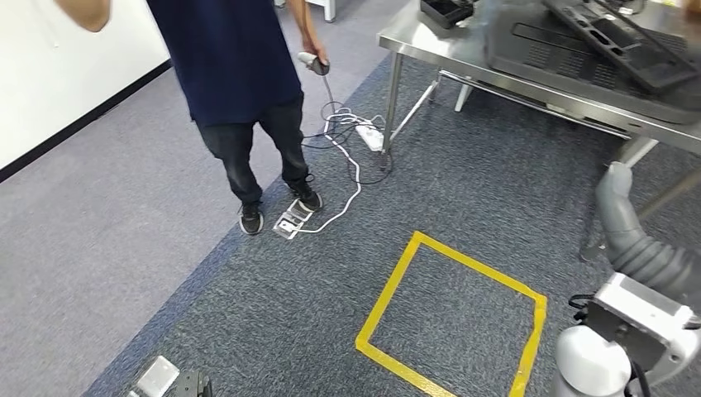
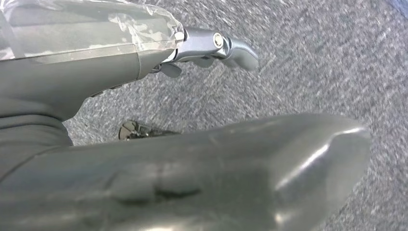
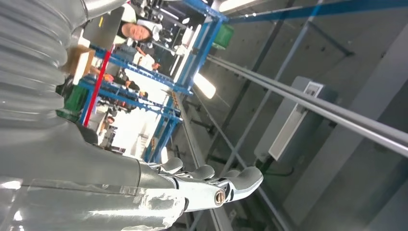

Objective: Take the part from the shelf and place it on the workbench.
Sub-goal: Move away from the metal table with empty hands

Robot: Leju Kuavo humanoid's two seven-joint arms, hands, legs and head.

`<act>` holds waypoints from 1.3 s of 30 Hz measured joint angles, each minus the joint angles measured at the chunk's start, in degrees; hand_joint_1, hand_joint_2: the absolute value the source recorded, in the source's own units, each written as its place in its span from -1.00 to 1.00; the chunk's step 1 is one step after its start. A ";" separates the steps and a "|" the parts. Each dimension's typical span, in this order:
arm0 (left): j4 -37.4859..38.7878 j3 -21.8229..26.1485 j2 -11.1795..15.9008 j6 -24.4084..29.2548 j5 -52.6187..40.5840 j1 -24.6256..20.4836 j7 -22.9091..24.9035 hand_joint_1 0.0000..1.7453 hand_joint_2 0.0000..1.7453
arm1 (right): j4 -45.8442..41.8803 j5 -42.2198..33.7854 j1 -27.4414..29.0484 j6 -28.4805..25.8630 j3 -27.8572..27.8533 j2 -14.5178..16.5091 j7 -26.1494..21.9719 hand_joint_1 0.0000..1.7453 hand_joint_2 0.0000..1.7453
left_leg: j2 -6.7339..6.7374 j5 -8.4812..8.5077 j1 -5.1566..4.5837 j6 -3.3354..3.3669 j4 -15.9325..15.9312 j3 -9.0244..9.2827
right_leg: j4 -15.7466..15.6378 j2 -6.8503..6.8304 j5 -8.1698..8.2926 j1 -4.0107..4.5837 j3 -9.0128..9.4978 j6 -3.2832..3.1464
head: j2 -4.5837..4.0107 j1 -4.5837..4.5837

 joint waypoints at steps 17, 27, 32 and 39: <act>0.00 -0.01 -0.34 0.04 0.77 0.56 -0.22 -1.00 -1.00 | 0.05 0.08 0.38 0.05 0.65 -1.08 2.80 -1.00 1.00 | -8.65 0.99 0.54 -1.03 0.89 -2.04 | -1.14 9.34 1.24 -0.81 -0.09 -1.32 | 0.00 2.05; -0.01 -0.16 -0.46 0.29 1.26 0.81 -0.20 -1.00 -1.00 | 0.42 -1.88 1.84 0.04 0.39 -1.18 2.89 -1.00 1.00 | 0.85 -0.75 1.08 -2.26 0.64 0.80 | -0.89 0.81 0.92 -0.79 -0.03 -0.54 | 0.00 -0.73; -0.02 -0.33 -0.52 0.35 1.33 0.84 -0.20 -1.00 -1.00 | 0.44 -2.06 1.87 0.04 0.37 -1.18 3.08 -1.00 1.00 | 0.56 -0.45 0.64 -1.00 -0.38 0.89 | -0.87 -0.38 0.77 -0.60 0.26 0.48 | 0.00 0.00; -0.02 -1.03 -0.61 0.48 3.13 1.48 -0.60 -1.00 -1.00 | 3.42 -19.25 9.23 -0.03 -7.26 -1.13 2.60 -1.00 1.00 | -5.74 0.50 0.14 1.30 -0.87 0.25 | 13.17 6.75 -4.98 -0.89 -6.48 0.79 | 0.00 2.14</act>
